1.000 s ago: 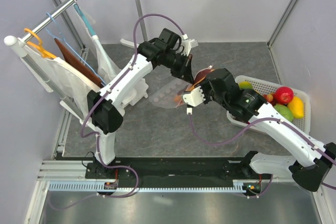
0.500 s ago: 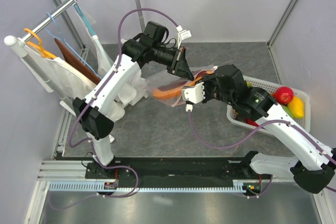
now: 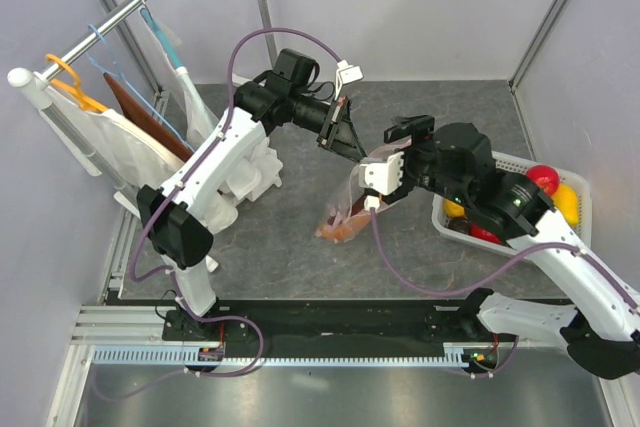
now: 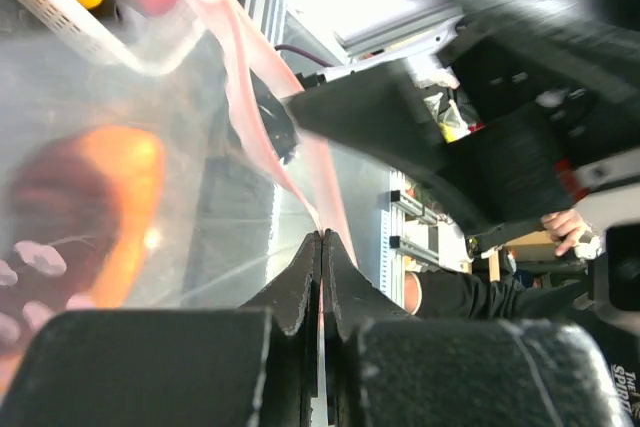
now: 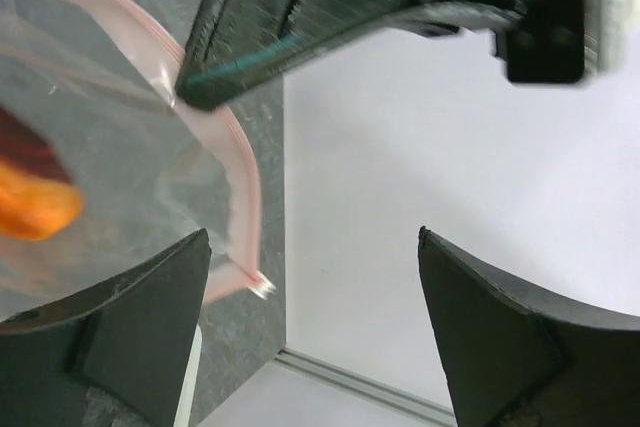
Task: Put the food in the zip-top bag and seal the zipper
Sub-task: Place the fake food in the zipper food storage bag.
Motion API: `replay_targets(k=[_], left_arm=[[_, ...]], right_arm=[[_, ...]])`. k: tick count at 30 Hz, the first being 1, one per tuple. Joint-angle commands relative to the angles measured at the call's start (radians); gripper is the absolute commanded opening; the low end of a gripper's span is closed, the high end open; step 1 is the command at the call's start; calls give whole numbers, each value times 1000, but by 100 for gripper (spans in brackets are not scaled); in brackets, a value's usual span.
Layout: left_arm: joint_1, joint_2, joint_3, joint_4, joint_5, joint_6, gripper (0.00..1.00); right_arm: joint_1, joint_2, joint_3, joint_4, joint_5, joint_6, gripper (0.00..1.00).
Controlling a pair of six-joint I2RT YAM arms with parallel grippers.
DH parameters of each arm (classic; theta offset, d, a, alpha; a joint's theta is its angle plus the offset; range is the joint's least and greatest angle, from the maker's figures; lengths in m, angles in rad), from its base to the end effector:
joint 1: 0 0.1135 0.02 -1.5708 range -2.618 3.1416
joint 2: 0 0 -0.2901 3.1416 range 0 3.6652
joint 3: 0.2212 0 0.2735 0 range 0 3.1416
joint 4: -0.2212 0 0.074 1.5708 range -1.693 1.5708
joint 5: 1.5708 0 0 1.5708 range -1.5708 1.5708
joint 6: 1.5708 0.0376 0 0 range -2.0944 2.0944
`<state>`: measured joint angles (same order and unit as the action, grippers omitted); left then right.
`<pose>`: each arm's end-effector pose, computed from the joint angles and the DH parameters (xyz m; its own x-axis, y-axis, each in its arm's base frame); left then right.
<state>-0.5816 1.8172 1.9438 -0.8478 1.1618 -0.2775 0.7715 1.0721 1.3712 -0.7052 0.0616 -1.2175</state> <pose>0.3276 -0.2566 0.4293 -0.7482 0.3615 -0.5563 0.6127 0.0549 -0.7884 0.1601 0.1524 0.4602 0.5169 -0.8036 -0.2950 -0.4924 0.0028 -0.8703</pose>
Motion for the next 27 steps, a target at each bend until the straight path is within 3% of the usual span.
replay_targets(k=[1, 8, 17, 22, 27], left_arm=[[32, -38, -5, 58, 85, -52, 2], [34, -35, -32, 67, 32, -54, 2], [17, 20, 49, 72, -490, -68, 2], [-49, 37, 41, 180, -646, -107, 2], [-69, 106, 109, 167, -816, -132, 2]], right_arm=[[3, -86, 37, -4, -3, 111, 92], [3, -104, 11, -37, 93, 415, 89], [3, -153, -9, -189, 220, 715, 94], [-96, -204, -40, -252, 184, 808, 98], [-152, -219, -89, -330, 170, 852, 98]])
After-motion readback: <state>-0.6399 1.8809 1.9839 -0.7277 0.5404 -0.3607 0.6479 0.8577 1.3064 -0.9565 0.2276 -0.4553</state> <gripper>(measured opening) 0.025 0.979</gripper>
